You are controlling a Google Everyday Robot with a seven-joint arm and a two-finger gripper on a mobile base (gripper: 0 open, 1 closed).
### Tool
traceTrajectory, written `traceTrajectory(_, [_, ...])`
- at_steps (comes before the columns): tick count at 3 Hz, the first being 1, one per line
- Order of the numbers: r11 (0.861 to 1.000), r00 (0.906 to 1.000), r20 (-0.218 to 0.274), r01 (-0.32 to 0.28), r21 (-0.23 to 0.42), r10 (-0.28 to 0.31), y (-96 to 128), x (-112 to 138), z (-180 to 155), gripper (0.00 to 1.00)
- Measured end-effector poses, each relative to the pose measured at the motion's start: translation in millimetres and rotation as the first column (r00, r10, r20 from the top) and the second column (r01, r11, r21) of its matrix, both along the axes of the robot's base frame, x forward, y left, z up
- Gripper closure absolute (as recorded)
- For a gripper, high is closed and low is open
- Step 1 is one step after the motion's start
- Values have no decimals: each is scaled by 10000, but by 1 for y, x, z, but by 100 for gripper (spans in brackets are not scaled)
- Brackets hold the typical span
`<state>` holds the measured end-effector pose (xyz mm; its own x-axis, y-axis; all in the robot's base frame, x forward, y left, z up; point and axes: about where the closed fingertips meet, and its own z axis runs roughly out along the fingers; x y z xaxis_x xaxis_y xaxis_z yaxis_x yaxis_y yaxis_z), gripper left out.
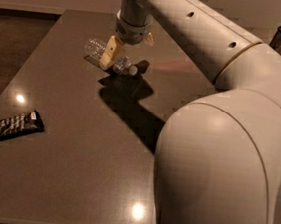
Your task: Pick water bottle
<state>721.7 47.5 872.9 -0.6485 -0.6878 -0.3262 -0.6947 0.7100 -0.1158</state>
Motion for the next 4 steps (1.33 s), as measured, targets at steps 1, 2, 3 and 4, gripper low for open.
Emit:
traceTrajectory(1, [10000, 9998, -181, -11, 1, 11, 4, 2, -10, 15])
traceTrajectory(2, [10000, 9994, -333, -65, 64, 67, 9, -1, -14, 45])
traceTrajectory(3, [9995, 9992, -322, -233, 235, 240, 17, -8, -3, 76])
traceTrajectory(4, [9972, 9980, -77, -616, 420, 620, 28, -19, 21, 98])
